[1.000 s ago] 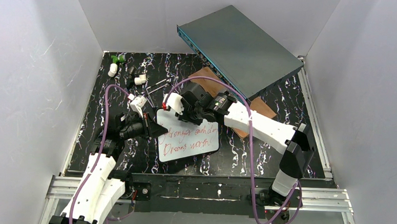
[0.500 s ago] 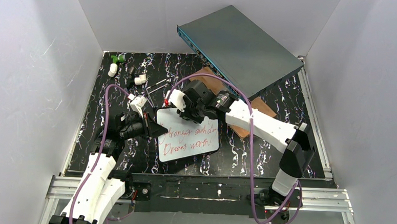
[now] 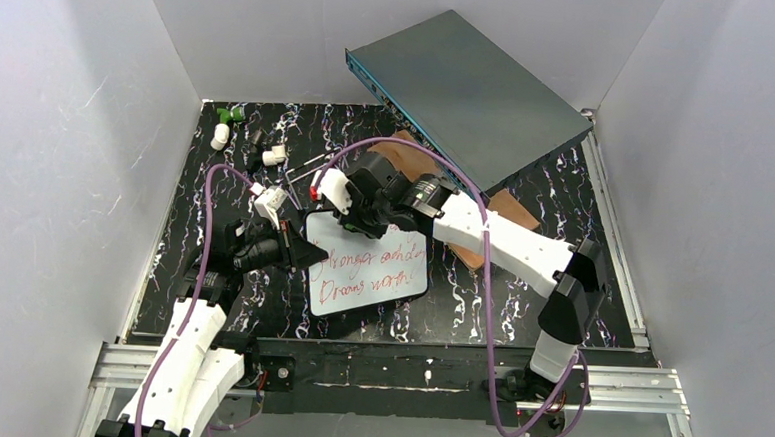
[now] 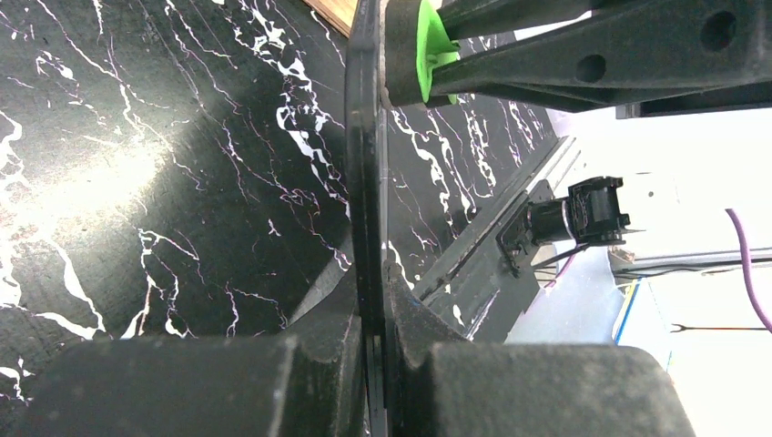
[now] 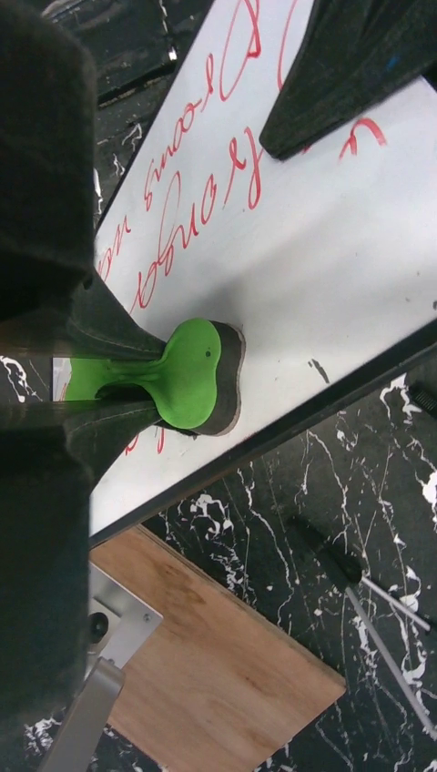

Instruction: Erase the whiteboard

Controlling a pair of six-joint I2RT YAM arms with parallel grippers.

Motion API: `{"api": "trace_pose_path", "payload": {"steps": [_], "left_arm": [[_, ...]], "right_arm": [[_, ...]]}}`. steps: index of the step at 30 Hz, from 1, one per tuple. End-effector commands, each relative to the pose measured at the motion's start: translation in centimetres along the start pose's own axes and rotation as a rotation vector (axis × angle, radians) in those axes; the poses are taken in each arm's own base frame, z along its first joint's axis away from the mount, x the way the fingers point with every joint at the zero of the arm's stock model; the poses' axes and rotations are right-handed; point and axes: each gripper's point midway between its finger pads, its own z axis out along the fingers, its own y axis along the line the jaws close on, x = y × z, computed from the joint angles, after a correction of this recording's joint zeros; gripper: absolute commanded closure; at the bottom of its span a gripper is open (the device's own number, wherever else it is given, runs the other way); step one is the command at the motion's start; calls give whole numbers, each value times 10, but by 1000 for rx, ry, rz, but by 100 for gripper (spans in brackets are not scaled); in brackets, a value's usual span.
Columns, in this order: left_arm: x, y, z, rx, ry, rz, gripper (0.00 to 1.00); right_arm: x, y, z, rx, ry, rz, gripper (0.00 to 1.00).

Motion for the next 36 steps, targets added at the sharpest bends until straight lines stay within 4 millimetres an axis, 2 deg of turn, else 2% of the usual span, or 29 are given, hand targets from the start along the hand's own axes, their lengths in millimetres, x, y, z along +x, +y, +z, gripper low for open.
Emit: {"api": "trace_pose_path", "payload": {"steps": [1,4,6,11,14,17,19,21,26,32,35,36], "left_arm": [[4,-9,-2,43,31,90,100],[4,-9,-2,42,29,92,100],[3,-10,-2,44,26,95,100],[3,-11,-3,46,26,98,100],[3,-11,-3,47,25,99,100],[3,-10,-3,45,25,98,100],[3,-11,-3,45,26,98,100],[3,-11,-3,47,26,97,100],[3,-10,-2,45,26,97,100],[4,-11,-3,48,26,99,100],[4,-11,-3,47,25,100,100],[4,-11,-3,47,25,100,100]], "right_arm": [[-2,-38,5,168,-29,22,99],[15,-44,5,179,-9,3,99],[24,-40,4,147,2,-16,99],[45,5,5,-77,9,-91,99],[45,26,3,-174,7,-118,99],[35,46,-3,-268,-17,-136,99],[27,50,-6,-289,-40,-132,99],[17,42,-7,-248,-60,-112,99],[3,3,-5,-73,-77,-39,99],[26,-27,7,26,-26,-1,99],[39,-26,6,5,-18,-10,99],[45,-19,7,-25,-11,-26,99]]}}
